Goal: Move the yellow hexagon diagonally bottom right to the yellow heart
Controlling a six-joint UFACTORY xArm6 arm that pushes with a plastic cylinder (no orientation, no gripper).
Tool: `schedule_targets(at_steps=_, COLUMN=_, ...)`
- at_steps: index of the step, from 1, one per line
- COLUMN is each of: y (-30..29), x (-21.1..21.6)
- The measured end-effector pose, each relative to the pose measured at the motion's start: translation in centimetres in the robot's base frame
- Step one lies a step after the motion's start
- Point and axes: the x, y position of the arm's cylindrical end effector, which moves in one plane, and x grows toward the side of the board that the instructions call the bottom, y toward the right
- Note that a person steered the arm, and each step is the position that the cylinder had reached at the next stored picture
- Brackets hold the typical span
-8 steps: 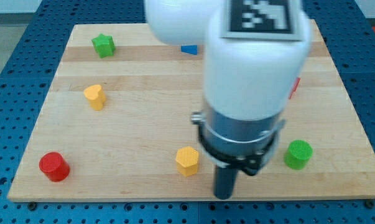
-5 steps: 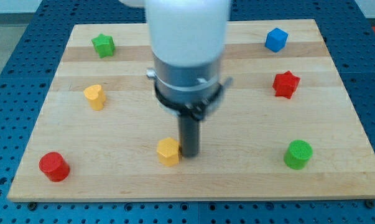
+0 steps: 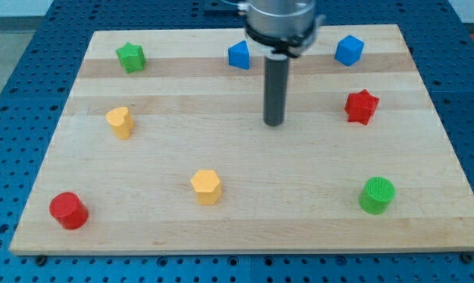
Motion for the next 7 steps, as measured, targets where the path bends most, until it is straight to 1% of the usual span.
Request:
schedule_targets(at_steps=1, y=0.0, x=5.2)
schedule_targets(at_steps=2, y=0.0, x=8.7)
schedule_targets(at_steps=3, y=-2.2, x=13.9)
schedule_targets(at_steps=4, y=-3.5, x=15.1)
schedule_targets(at_steps=5, y=-8.9, x=15.5)
schedule_targets(at_steps=6, y=-10.1, x=14.7)
schedule_targets(at_steps=7, y=-14.3, x=7.9)
